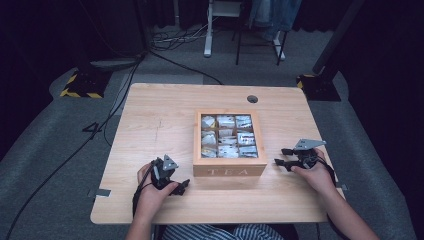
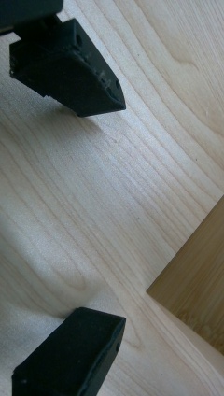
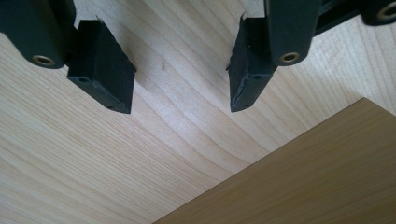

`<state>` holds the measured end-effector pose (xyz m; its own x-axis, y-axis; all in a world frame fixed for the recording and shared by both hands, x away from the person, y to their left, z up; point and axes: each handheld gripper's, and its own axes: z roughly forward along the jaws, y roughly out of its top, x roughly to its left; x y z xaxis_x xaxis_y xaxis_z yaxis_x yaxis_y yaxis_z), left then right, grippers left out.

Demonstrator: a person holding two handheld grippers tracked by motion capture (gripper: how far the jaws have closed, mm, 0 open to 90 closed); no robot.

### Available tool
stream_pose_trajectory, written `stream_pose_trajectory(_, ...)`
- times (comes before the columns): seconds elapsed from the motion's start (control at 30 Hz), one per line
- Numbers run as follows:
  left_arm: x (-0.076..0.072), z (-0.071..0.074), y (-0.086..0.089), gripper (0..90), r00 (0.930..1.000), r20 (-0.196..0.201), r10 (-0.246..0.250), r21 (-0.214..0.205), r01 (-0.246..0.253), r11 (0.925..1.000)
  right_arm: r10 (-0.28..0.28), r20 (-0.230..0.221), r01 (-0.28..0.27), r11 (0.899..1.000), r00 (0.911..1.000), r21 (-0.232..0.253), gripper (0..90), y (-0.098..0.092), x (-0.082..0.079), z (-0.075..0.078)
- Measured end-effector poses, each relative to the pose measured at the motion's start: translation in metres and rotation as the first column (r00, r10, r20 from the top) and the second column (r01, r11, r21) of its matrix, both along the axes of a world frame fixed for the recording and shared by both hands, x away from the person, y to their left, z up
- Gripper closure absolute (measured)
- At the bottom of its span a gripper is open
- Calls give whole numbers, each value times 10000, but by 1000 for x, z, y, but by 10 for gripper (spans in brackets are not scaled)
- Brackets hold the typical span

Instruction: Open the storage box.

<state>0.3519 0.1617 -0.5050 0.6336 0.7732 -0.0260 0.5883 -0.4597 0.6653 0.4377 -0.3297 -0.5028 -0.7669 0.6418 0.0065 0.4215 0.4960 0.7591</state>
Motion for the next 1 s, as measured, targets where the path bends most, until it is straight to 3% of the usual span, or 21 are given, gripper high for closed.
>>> stream_pose_trajectory(0.5, 4, 0, 0, 4, 10000, 30, 23, 116, -23, 9999, -185, 4, 185, 9998, 9998, -37, 387, 3, -2, 0)
stream_pose_trajectory(0.9, 5, 0, -1, 2, 10000, -2, 33, 101, -33, 9999, -604, -66, 604, 9981, 9982, -101, 563, -4, -3, 5)
stream_pose_trajectory(1.0, 5, 0, -1, 2, 10000, 7, 18, 106, -18, 9999, -596, -37, 597, 9981, 9982, 139, 595, -6, -5, 11)
